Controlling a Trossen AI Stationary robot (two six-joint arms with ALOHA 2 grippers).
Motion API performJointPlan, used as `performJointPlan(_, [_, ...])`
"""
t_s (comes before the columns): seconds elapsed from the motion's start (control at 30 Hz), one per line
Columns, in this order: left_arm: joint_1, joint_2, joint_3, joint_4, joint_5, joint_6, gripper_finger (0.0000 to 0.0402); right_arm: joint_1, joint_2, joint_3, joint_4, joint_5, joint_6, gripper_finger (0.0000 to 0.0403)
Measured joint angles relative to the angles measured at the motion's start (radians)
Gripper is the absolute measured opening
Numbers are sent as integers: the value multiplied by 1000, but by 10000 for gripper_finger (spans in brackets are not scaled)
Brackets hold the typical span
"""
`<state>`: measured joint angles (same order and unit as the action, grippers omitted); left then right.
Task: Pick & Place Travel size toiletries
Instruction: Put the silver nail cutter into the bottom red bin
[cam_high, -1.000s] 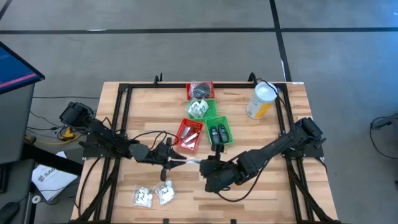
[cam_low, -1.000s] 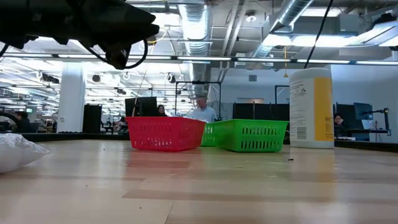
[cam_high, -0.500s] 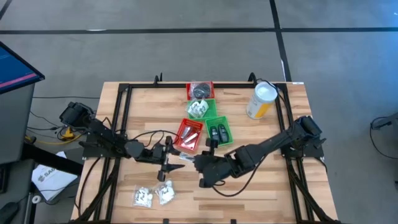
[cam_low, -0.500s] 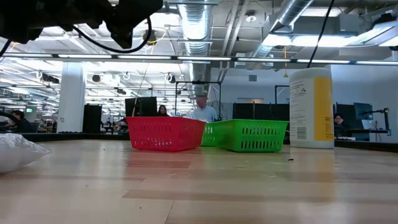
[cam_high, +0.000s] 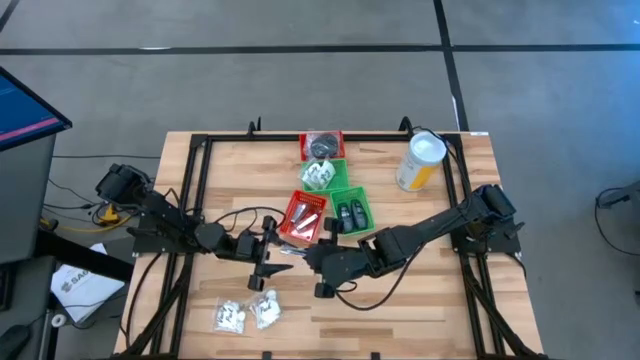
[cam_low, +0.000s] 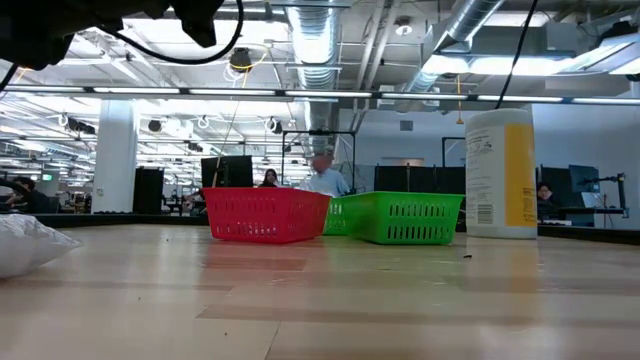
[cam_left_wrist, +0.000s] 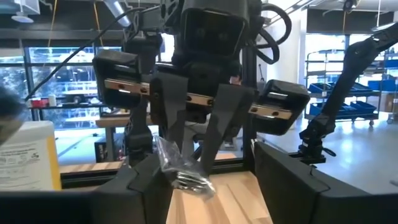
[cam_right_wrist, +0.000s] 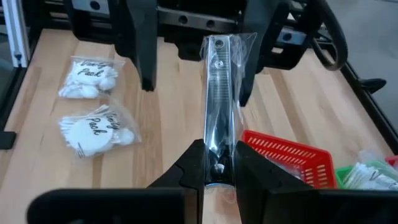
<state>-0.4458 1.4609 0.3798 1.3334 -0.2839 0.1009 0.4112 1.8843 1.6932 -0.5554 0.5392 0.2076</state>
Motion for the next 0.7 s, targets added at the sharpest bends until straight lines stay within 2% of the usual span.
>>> performJointPlan(0.33, [15,0,0,0,2,6,165,-10,0,0,30,-20,-24,46])
performJointPlan(0.47, [24,0,0,0,2,8,128,-10,0,0,41,-22,-28,46])
performJointPlan(0.7, [28,0,0,-2,26,50,40,-14,0,0,43,-29,-30,46])
